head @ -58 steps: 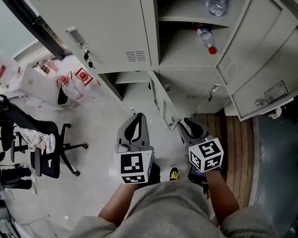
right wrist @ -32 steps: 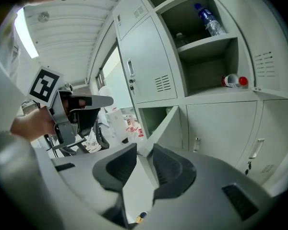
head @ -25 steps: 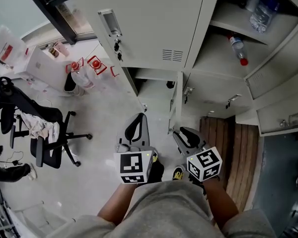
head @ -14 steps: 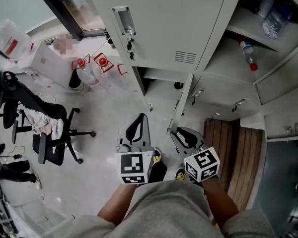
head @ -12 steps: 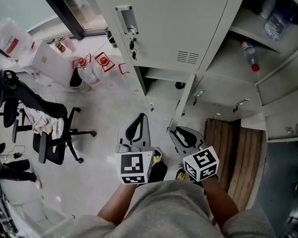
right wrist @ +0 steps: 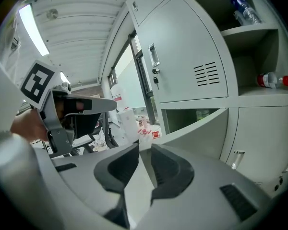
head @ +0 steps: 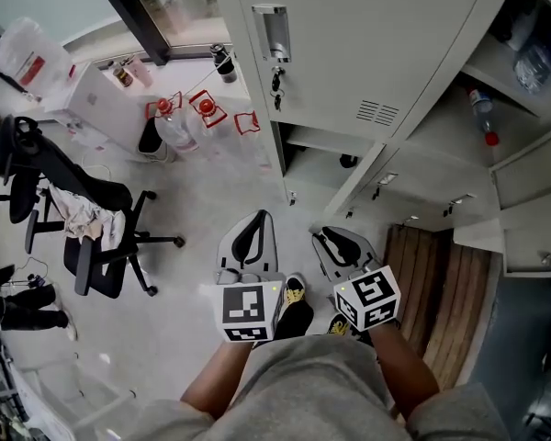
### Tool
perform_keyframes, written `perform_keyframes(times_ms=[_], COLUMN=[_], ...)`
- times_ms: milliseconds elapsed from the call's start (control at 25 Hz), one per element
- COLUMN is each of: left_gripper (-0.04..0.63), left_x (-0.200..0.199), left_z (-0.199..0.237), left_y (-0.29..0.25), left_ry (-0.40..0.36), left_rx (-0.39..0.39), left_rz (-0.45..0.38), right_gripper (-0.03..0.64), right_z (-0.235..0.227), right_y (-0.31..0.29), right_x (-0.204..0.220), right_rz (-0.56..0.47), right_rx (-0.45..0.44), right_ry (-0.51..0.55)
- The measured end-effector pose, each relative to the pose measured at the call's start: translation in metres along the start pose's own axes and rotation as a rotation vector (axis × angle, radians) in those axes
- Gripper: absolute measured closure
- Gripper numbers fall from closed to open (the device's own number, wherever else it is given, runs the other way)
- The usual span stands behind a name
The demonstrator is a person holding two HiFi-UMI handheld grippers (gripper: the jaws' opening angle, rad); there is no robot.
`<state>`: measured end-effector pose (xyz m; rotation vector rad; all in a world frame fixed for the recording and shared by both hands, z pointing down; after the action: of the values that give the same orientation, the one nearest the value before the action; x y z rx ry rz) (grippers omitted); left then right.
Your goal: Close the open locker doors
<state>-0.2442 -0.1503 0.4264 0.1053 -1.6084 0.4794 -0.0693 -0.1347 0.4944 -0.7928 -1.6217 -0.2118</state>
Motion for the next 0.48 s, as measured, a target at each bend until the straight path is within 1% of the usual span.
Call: perform_keyframes(times_ms=[200,360,480], left_gripper=[0.586,0.586,0.586], left_x=[0.004,0.008,0.01], left_z=[0.015,0.026,0.034], left_y=[-0.001,-0.006,-0.009], left_ry=[0.004,0.005,0.008], left_rx=[-0.015,-0.021,-0.026], left_rz=[0.005,0.01,0.014], right_gripper=[0.526,0.526,0.531], right_z=[0.003,0.005,0.004], right_y=[-0.021,-0.039,-0.052], right_x=[-0.004,-0.01,-0.013], right_rz=[-0.014,-0.019,-0.023], right_rx=[-0.015,-0.019,-0.006], right_ry=[-0.004,0.014,0.026])
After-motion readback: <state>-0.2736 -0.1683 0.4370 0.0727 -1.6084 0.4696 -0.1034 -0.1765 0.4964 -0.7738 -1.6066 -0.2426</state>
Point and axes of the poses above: the fingertips, and each gripper's own axes: y backward along the fingers, z to its left, x out of its underside, the point moved 9 cm from there along y, backward along the fingers, and after that the axes turned 6 degrees about -z, right-handed, at the moved point
